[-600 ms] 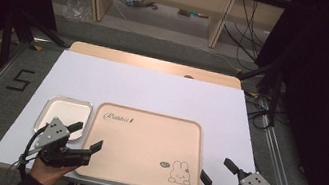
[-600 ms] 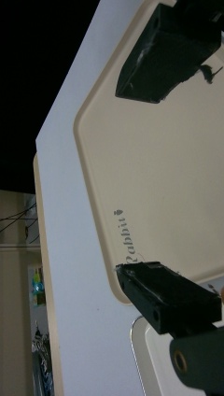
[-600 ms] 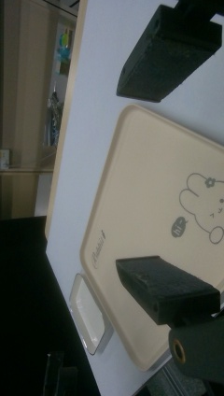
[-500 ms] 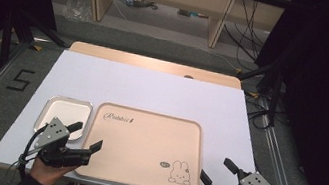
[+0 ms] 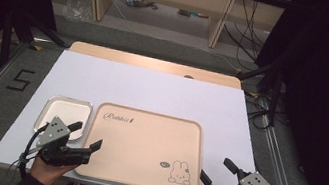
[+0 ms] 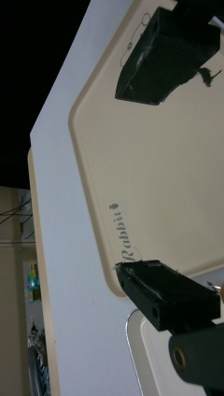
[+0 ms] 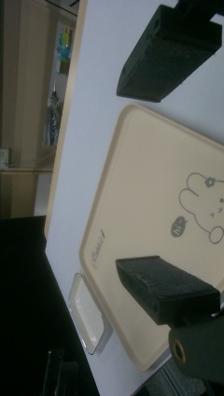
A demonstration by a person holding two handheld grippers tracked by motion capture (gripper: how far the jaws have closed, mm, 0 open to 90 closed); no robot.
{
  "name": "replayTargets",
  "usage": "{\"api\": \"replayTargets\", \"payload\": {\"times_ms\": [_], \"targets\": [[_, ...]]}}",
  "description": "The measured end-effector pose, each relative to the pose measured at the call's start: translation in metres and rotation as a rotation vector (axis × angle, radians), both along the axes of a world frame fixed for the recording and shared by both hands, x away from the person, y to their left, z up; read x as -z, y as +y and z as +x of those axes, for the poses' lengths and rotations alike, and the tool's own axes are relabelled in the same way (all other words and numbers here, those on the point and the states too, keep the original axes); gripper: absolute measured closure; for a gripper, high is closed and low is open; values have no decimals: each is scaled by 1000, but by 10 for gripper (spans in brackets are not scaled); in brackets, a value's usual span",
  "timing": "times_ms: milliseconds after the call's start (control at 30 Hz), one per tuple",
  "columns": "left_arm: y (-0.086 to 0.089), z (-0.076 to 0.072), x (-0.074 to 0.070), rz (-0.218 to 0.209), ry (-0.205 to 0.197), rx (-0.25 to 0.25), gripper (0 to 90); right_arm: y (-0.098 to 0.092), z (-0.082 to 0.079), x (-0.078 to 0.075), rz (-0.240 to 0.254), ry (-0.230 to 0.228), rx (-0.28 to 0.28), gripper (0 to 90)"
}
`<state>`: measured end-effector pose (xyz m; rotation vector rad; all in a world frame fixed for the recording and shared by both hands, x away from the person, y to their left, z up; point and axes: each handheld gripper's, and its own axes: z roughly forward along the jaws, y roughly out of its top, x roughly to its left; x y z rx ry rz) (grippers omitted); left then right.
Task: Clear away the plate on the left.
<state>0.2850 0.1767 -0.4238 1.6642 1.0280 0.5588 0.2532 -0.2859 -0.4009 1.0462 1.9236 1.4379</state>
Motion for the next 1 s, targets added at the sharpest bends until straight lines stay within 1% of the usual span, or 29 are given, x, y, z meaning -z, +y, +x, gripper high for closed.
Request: {"api": "replayTargets", "payload": {"times_ms": [167, 233, 300, 333, 367, 400, 433, 467, 500, 533, 600, 633, 667, 733, 767, 800, 833, 867, 900, 967, 1000], "targets": [[3, 2, 0, -11, 10, -18, 140, 0, 0, 0, 5, -3, -7, 152], [4, 2, 0, -4, 8, -24, 140, 0, 1, 0, 6, -5, -9, 152], [5, 2, 0, -11, 9, -31, 140, 0, 1, 0, 5, -5, -10, 152], [7, 3, -1, -8, 9, -37, 140, 1, 0, 1, 14, 5, -4, 152], [9, 4, -1, -16, 11, -51, 140, 1, 0, 1, 15, 5, -4, 152], [9, 4, -1, -16, 11, -51, 140, 1, 0, 1, 15, 5, -4, 152], [13, 7, -1, -22, 16, -54, 140, 0, 0, 0, 4, 12, -8, 152], [15, 8, 0, -19, 17, -55, 140, 0, 1, 1, 4, -3, -8, 152], [15, 8, 0, -19, 17, -55, 140, 0, 1, 1, 4, -3, -8, 152], [17, 10, 0, -15, 23, -72, 141, 0, 1, 1, 4, -5, -10, 152], [18, 11, 0, -15, 26, -77, 143, 1, 0, 1, 15, 7, -7, 152], [19, 12, 0, -13, 25, -81, 145, 0, -1, -1, -5, 17, -8, 152], [21, 14, 1, -10, 27, -89, 145, 1, 0, 1, 15, 5, -6, 152], [21, 16, 1, -7, 27, -92, 145, 1, 0, 1, 15, 5, -6, 152], [22, 19, 1, -10, 31, -102, 145, 1, -1, 0, 5, 25, -1, 152], [23, 21, 1, -6, 33, -104, 145, 1, -1, 0, 6, 25, -1, 152], [24, 23, 1, 0, 37, -107, 145, 0, -1, 0, -5, 18, -5, 152], [24, 23, 1, 0, 37, -107, 145, 0, 0, 0, -2, 0, -8, 152], [26, 27, 2, -2, 42, -121, 145, 0, 1, 1, 6, -4, -10, 152], [27, 29, 2, 6, 47, -128, 145, 0, 1, 1, 4, -3, -11, 152], [30, 31, 2, 2, 51, -149, 145, 2, 0, 1, 22, 14, -18, 152]]}}
